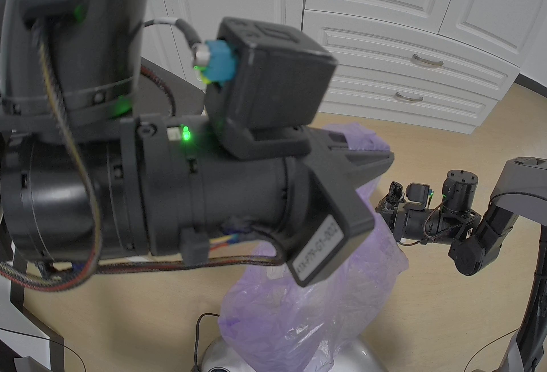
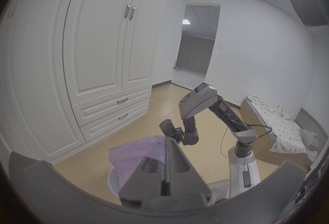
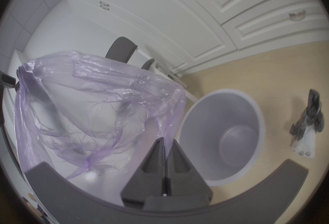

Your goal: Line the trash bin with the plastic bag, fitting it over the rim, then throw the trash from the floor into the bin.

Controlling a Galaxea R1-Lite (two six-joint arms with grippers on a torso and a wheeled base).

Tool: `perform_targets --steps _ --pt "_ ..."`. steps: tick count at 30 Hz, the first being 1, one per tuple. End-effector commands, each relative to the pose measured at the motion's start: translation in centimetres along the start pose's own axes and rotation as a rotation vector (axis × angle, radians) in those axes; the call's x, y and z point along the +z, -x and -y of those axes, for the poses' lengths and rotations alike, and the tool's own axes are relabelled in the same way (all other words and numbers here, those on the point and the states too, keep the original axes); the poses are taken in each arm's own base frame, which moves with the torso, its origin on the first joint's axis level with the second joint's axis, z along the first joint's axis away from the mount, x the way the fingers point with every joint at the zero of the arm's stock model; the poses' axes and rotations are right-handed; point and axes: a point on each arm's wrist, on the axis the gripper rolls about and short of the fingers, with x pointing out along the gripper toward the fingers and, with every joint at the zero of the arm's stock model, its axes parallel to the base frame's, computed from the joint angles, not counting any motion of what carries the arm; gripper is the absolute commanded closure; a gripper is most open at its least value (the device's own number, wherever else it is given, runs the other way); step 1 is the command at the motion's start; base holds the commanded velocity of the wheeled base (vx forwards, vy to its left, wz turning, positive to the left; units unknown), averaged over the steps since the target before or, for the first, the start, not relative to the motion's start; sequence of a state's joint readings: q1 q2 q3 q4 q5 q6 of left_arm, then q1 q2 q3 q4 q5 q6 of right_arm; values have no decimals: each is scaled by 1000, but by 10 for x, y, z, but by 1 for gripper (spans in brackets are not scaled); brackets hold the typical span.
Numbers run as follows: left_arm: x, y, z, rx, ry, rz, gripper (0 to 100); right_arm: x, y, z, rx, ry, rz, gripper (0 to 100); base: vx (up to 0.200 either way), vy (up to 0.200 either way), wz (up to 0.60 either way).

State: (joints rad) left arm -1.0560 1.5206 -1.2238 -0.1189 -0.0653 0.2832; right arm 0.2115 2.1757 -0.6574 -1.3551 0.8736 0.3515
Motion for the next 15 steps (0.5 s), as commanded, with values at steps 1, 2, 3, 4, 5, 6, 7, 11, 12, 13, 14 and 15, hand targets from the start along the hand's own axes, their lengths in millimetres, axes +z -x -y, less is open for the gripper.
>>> perform_targets --steps 1,2,3,4,5,6,7,11,12,13,14,15 --pt "-2 6 -2 15 9 -4 100 17 14 6 -26 46 72 100 0 0 0" --pt "-2 7 -3 16 9 -3 100 19 15 6 -30 51 78 100 0 0 0" --pt "-5 6 -7 35 13 -16 100 24 19 10 -47 75 110 100 0 0 0" --pt "-7 6 -10 55 17 -27 100 28 22 12 -55 88 126 100 0 0 0" --pt "-11 3 -15 96 23 -52 100 32 26 14 -66 100 143 100 0 0 0" --pt "-15 2 -18 139 34 -74 100 36 30 15 -79 109 161 100 0 0 0" --pt "-19 1 -20 182 55 -97 100 41 33 15 -93 119 183 100 0 0 0" --pt "-35 -8 -22 278 143 -167 100 57 40 9 -185 137 270 100 0 0 0" --pt "-38 -9 -21 290 157 -180 100 60 41 7 -206 143 289 100 0 0 0" --pt "-42 -9 -20 303 171 -196 100 65 43 3 -226 152 311 100 0 0 0" --pt "-45 -9 -21 313 183 -204 100 69 45 -2 -242 161 331 100 0 0 0" --pt "-48 -9 -20 320 199 -213 100 72 47 -6 -256 168 348 100 0 0 0"
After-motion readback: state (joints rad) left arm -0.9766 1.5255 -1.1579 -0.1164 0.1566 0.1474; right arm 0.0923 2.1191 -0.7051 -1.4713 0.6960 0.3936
